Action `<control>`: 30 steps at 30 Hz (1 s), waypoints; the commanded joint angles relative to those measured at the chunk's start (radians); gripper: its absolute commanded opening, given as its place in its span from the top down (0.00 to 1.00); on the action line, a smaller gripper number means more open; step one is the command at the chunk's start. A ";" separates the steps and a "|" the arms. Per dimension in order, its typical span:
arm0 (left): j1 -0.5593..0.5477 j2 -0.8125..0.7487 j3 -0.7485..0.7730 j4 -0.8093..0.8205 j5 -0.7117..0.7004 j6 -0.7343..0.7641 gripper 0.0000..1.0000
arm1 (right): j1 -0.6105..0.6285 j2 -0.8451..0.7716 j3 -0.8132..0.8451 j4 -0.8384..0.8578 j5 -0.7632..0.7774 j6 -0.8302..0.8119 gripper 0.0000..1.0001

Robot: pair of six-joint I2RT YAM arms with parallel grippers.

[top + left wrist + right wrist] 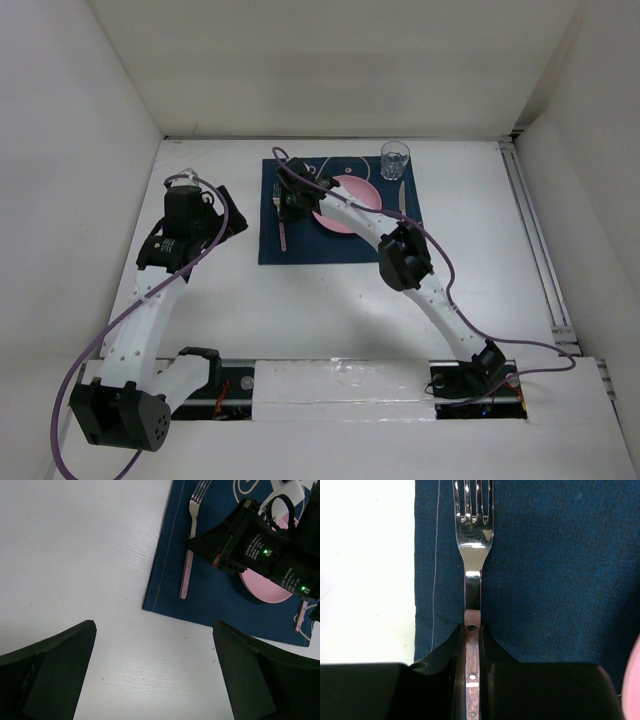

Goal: Set the dinner table for one person

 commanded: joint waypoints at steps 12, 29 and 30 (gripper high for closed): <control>0.001 -0.003 -0.005 0.025 0.006 0.022 0.00 | -0.008 0.004 0.041 0.002 0.016 -0.018 0.66; 0.001 -0.051 0.013 -0.004 -0.147 -0.018 0.00 | 0.012 -1.004 -0.782 0.267 0.280 -0.091 0.00; 0.001 -0.066 0.013 -0.004 -0.158 -0.027 0.00 | 0.012 -1.056 -0.818 0.249 0.350 -0.106 0.00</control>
